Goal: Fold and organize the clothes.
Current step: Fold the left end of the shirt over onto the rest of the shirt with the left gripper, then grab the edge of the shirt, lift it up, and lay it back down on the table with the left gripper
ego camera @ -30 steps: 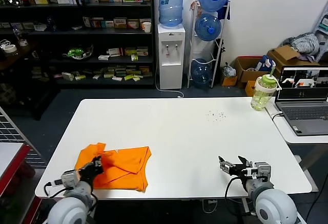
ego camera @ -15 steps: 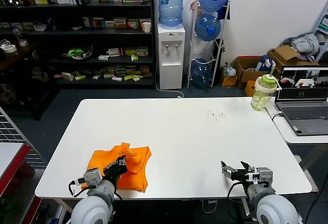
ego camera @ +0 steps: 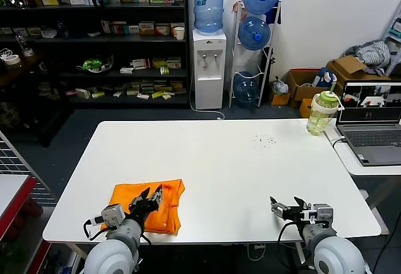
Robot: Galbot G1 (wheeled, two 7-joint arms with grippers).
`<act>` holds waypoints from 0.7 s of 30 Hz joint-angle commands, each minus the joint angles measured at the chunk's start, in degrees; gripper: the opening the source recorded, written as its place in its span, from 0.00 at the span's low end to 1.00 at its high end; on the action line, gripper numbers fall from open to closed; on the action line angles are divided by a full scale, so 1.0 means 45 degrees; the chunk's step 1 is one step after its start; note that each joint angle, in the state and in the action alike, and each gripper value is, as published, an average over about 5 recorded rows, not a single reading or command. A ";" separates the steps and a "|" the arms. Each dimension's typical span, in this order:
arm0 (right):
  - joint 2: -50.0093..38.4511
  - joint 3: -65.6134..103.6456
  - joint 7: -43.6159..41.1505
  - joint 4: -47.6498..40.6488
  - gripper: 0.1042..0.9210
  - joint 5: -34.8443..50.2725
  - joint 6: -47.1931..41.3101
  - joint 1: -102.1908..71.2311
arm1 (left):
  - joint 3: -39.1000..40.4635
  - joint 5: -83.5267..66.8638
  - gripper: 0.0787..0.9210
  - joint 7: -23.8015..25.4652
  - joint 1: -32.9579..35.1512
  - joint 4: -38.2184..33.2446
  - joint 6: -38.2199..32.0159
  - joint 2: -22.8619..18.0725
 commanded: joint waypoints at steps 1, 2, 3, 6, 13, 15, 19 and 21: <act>-0.0011 -0.0335 -0.0010 -0.0094 0.88 0.0110 0.0004 0.0424 | -0.1614 -0.0728 0.60 -0.0114 0.0449 -0.1005 0.0134 0.2016; -0.0014 -0.0380 -0.0019 -0.0088 0.88 0.0130 0.0006 0.0460 | -0.2062 -0.0841 0.63 0.0113 0.0597 -0.0815 0.0180 0.2407; -0.0020 -0.0418 -0.0031 -0.0070 0.88 0.0153 0.0008 0.0484 | -0.2521 -0.0977 0.67 0.0430 0.0764 -0.0550 0.0228 0.2818; -0.0056 -0.0477 -0.0082 0.0040 0.88 0.0233 0.0014 0.0499 | -0.3647 -0.1373 0.78 0.1886 0.1322 0.0673 0.0287 0.4091; -0.0241 -0.0288 -0.0286 0.0213 0.88 0.0409 0.0102 0.0303 | -0.3838 -0.2790 0.88 0.6817 0.1891 0.3627 0.0880 0.6636; -0.0278 -0.0239 -0.0318 0.0242 0.88 0.0444 0.0119 0.0266 | -0.3589 -0.2766 0.88 0.8085 0.1627 0.4382 0.1282 0.6870; -0.0272 -0.0165 -0.0321 0.0281 0.88 0.0468 0.0128 0.0200 | -0.3169 -0.2566 0.88 0.9459 0.1035 0.5420 0.1621 0.7061; -0.0268 -0.0132 -0.0324 0.0277 0.88 0.0467 0.0134 0.0147 | -0.3056 -0.2450 0.88 0.9790 0.0828 0.5647 0.1734 0.7065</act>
